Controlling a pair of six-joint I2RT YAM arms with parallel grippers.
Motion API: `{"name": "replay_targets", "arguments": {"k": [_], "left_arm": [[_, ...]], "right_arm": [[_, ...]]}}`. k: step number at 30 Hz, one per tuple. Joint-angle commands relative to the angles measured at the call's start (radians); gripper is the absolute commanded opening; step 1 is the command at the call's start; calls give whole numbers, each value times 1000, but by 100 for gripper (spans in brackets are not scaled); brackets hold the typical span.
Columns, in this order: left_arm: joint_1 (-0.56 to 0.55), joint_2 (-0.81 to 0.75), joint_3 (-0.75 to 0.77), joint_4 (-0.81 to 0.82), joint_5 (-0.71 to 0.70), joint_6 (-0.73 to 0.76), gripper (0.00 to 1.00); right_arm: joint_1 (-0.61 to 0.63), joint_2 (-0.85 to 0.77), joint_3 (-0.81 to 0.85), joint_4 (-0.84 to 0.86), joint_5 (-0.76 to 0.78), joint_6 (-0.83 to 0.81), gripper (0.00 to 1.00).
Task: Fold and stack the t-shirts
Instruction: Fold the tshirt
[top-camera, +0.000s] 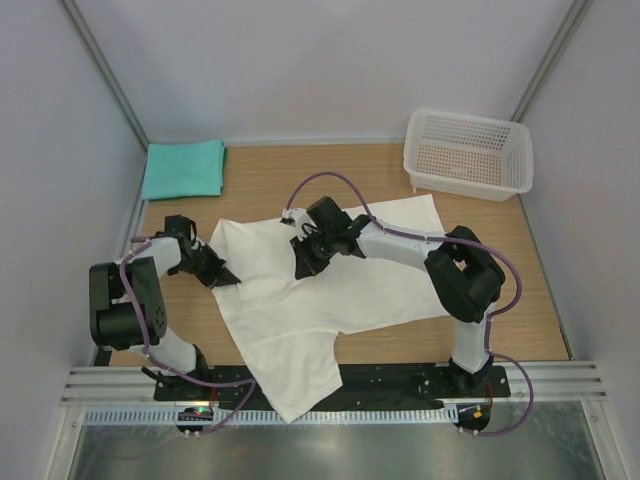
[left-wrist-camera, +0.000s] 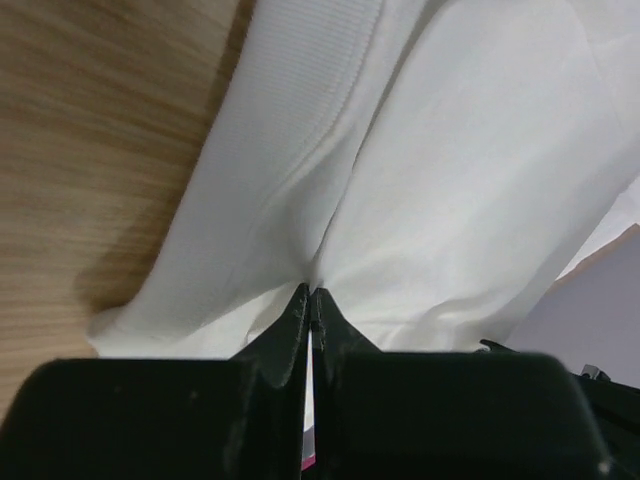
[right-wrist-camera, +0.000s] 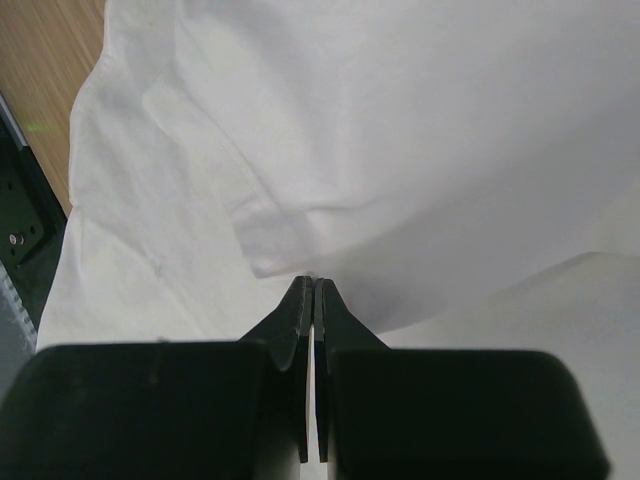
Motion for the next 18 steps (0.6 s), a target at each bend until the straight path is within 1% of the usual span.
{"name": "replay_targets", "arguments": {"k": [1, 4, 14, 18], "left_arm": [[-1, -130, -22, -31, -34, -31, 0], [-2, -180, -43, -37, -34, -51, 0], [-2, -227, -103, -66, -44, -97, 0], [-1, -278, -137, -77, -76, -120, 0]], "right_arm": [[-16, -28, -8, 24, -13, -5, 1], [-25, -28, -20, 27, -18, -7, 1], [-39, -21, -30, 27, -21, -13, 1], [-40, -13, -37, 30, -27, -11, 1]]}}
